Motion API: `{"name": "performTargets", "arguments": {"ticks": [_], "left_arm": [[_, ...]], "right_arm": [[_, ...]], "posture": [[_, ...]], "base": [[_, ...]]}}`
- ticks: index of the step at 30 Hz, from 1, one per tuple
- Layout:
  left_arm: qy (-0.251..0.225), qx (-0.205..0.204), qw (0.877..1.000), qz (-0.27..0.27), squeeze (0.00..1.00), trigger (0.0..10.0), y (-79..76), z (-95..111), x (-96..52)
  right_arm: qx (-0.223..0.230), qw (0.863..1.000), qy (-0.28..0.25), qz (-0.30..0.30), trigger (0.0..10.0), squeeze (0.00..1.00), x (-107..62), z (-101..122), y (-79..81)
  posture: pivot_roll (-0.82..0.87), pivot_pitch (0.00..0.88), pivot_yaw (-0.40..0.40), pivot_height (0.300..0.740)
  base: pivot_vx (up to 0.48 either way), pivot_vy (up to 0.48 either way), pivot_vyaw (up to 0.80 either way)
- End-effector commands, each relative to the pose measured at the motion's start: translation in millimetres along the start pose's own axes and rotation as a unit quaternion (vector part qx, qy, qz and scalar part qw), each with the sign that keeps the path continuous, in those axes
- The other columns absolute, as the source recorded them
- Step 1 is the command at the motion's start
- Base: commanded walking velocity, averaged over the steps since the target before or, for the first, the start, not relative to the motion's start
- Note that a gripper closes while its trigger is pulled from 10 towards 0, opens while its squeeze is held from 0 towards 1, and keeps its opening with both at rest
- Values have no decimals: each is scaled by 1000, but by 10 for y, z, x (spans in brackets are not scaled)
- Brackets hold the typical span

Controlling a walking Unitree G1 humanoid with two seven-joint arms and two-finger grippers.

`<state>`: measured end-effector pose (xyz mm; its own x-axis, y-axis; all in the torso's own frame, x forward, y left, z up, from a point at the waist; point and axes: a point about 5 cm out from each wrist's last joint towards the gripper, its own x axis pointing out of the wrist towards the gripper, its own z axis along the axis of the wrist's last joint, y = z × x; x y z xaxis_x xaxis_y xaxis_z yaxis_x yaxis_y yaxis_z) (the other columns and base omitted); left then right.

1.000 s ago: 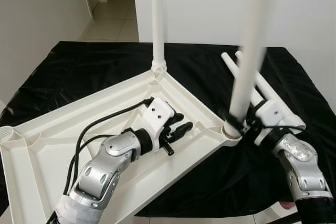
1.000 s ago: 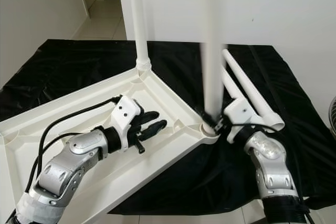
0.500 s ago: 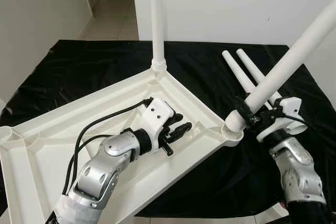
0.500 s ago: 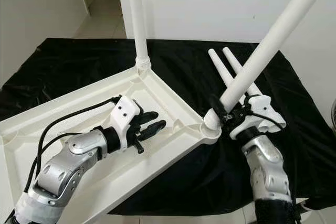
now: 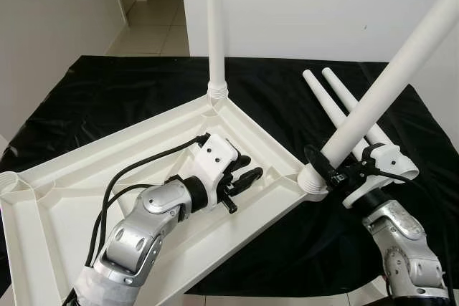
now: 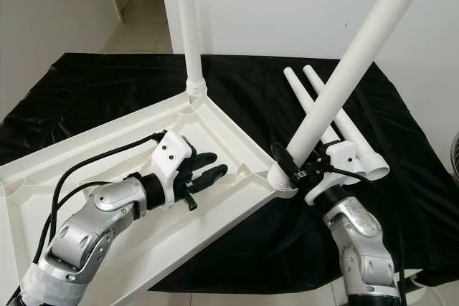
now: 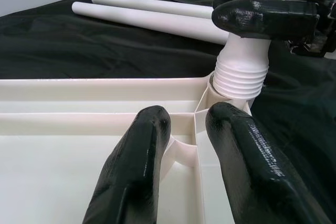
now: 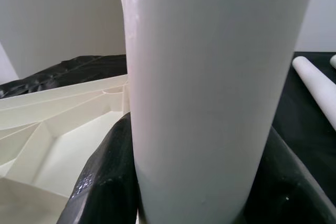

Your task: Building children table

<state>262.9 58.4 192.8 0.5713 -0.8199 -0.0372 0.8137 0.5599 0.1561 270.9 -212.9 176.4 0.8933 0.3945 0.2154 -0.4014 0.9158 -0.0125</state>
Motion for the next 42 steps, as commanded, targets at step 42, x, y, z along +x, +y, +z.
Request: {"name": "performTargets", "arguments": {"ticks": [42], "left_arm": [[8, -7, 1000, -4, 0, 10000, -12, -12, -33]], "right_arm": [[-109, 983, 146, 40, 10000, 0, -265, -637, 236]], "posture": [[-12, 95, 63, 740]], "base": [[0, 0, 0]]}}
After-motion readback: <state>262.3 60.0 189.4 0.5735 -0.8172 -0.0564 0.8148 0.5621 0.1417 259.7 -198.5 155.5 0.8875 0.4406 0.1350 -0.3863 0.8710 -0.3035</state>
